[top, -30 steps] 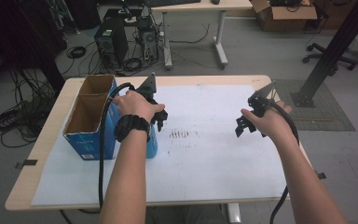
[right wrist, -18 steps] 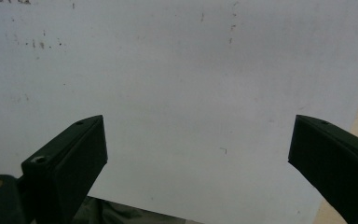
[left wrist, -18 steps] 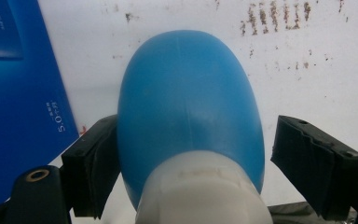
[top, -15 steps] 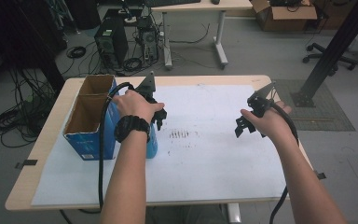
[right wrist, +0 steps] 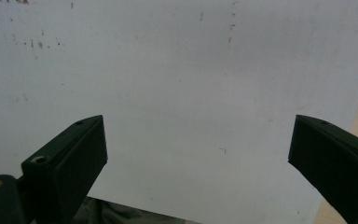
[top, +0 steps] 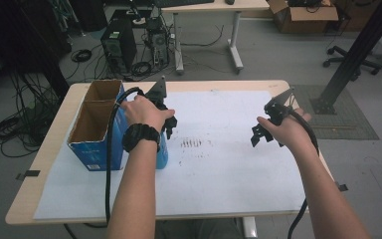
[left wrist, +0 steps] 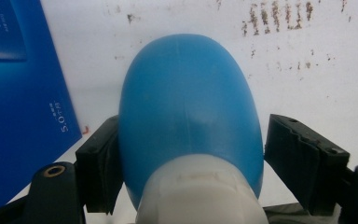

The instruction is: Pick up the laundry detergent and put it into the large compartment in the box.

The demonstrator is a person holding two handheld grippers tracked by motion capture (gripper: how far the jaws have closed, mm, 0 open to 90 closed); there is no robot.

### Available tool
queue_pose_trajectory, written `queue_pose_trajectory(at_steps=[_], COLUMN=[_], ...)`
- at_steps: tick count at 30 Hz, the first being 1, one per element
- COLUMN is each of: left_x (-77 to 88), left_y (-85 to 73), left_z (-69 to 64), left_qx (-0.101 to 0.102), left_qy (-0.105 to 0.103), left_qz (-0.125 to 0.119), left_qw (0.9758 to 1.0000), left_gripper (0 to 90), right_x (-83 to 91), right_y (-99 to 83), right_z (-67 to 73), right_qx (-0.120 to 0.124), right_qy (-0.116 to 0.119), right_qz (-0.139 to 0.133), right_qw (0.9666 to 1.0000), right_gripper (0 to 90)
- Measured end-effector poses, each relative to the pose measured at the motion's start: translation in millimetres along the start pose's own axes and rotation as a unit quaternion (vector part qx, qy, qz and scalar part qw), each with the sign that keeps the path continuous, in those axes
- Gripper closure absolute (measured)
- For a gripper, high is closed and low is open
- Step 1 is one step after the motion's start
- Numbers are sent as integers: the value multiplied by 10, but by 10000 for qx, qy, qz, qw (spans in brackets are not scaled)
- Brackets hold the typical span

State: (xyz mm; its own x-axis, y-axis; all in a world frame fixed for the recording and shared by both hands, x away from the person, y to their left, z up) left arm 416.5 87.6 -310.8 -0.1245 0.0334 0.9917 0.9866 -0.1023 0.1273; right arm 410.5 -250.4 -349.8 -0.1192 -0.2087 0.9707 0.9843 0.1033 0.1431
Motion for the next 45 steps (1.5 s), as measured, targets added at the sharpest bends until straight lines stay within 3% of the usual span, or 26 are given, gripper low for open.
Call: queue_pose_trajectory(at_steps=[23,45], left_x=[7,16], left_y=[18,23], left_z=[15,6], left_qx=[56,69], left_qy=[235,262], left_qz=[10,-25], left_qw=[9997,9996], left_gripper=[357,366], right_x=[-45,-33], right_y=[-11,-16], right_z=[7,2], right_qx=[32,50], right_qy=[21,33], right_qz=[56,43], right_qw=[10000,10000], right_gripper=[43,43])
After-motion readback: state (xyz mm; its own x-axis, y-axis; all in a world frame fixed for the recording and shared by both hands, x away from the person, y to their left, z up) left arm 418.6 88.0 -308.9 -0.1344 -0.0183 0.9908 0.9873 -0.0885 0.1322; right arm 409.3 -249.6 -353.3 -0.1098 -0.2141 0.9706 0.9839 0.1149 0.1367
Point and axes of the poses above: each handheld gripper's, and its own axes: x roughly backward along the jaws, y roughly out of its top, z roughly to its left, the point moved 3 cm from there along -x, roughly forward along the jaws, and after that the axes turned 7 degrees about -z, right-handed, at the moved point
